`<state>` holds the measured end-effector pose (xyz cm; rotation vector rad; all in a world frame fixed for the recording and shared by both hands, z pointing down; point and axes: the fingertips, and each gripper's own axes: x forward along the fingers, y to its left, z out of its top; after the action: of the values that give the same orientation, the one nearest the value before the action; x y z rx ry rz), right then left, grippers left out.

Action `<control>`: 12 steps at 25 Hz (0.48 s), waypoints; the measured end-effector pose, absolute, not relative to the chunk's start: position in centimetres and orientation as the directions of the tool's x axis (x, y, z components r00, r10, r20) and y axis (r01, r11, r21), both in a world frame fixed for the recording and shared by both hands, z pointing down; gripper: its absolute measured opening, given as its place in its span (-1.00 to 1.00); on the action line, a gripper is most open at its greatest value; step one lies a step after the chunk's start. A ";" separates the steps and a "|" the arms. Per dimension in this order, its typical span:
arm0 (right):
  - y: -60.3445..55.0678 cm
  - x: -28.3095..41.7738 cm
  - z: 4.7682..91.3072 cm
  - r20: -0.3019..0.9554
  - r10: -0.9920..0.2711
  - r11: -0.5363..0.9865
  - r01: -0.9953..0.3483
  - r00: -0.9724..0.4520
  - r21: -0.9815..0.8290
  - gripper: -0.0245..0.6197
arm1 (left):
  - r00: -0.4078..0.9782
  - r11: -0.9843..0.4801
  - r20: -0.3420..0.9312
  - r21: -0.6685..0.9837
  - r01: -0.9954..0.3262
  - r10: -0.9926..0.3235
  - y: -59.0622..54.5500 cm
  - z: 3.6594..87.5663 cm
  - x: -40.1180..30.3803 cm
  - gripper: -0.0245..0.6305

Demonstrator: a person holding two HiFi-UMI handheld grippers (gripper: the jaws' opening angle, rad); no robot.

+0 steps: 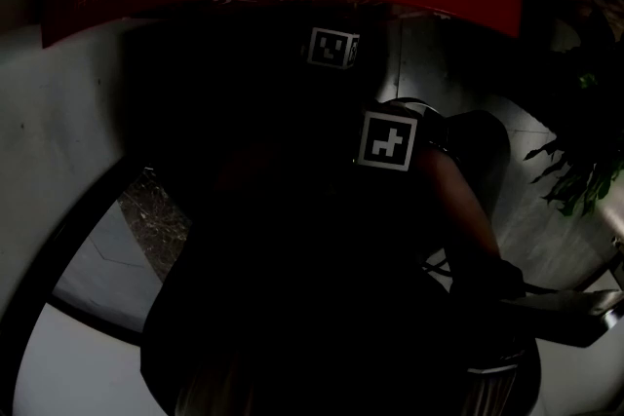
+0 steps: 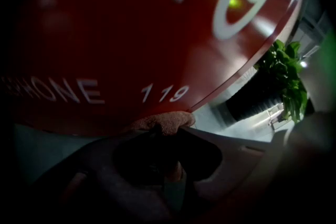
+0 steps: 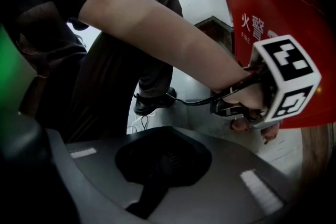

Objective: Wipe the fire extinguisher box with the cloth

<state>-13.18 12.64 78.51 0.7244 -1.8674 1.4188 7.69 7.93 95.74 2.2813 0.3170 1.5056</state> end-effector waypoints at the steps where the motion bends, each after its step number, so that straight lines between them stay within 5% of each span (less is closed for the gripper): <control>1: 12.5 -13.1 78.4 0.784 -0.033 0.261 -0.763 -0.620 -0.592 -0.92 | 0.355 -0.909 0.852 0.417 -0.017 0.385 7.6 94.9 7.1 -0.77; 12: 13.3 -11.6 78.7 0.776 -0.022 0.222 -0.760 -0.630 -0.611 -0.92 | 0.391 -0.874 0.785 0.468 0.131 0.479 7.4 84.4 8.5 -0.77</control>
<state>-11.59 13.26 78.70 0.7220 -1.8540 1.4632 8.46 7.41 84.37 2.3244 0.5314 1.4765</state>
